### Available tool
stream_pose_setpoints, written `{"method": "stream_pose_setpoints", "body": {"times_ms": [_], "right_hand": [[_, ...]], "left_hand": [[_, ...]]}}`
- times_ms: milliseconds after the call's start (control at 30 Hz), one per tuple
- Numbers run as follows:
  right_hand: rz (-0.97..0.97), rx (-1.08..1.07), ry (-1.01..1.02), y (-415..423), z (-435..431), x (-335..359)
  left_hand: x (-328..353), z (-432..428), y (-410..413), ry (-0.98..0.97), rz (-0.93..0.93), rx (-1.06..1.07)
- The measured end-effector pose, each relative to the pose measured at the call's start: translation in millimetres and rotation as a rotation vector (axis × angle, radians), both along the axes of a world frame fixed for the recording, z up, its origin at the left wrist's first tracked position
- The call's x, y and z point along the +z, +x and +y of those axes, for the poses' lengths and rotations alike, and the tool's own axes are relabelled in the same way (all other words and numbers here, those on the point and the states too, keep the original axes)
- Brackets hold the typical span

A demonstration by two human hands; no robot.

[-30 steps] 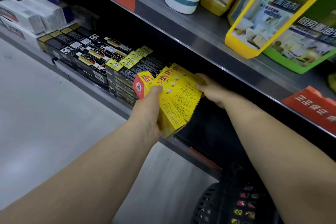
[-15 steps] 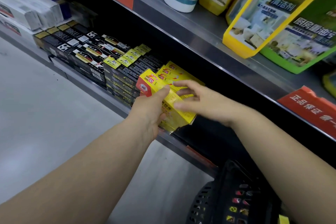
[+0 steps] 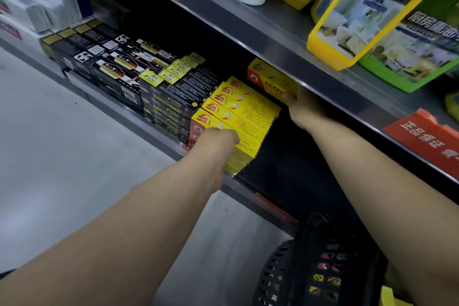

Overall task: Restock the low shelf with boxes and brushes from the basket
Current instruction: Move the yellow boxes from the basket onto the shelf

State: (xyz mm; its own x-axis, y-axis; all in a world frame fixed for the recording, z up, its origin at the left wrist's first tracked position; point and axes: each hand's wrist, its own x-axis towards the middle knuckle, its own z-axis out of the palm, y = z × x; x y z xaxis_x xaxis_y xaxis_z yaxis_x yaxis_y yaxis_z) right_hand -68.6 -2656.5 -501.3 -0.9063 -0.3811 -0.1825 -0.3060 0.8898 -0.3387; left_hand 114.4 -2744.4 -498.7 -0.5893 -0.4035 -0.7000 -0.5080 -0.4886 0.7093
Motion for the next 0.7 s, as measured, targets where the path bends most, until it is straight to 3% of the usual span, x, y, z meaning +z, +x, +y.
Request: {"method": "stream_pose_setpoints", "body": {"times_ms": [200,400,500,700], "right_hand": [[-0.131,0.071,-0.101,-19.4,-21.6,-30.9],[-0.165,0.079,0.038,-20.9,-23.1,-39.6],[-0.192,0.057,0.039,-9.1,-17.5,-22.6],[-0.205,0.150,-0.313,68.6,49.6,43.2]], "left_hand": [[0.9,3.1,-3.4,0.018,-0.007,0.041],[2.7,2.9,-3.3,-0.068,-0.061,-0.066],[12.4,2.5,-2.0,-0.097,0.016,-0.032],[38.7,27.8,8.2,-0.192,0.204,-0.109]]}}
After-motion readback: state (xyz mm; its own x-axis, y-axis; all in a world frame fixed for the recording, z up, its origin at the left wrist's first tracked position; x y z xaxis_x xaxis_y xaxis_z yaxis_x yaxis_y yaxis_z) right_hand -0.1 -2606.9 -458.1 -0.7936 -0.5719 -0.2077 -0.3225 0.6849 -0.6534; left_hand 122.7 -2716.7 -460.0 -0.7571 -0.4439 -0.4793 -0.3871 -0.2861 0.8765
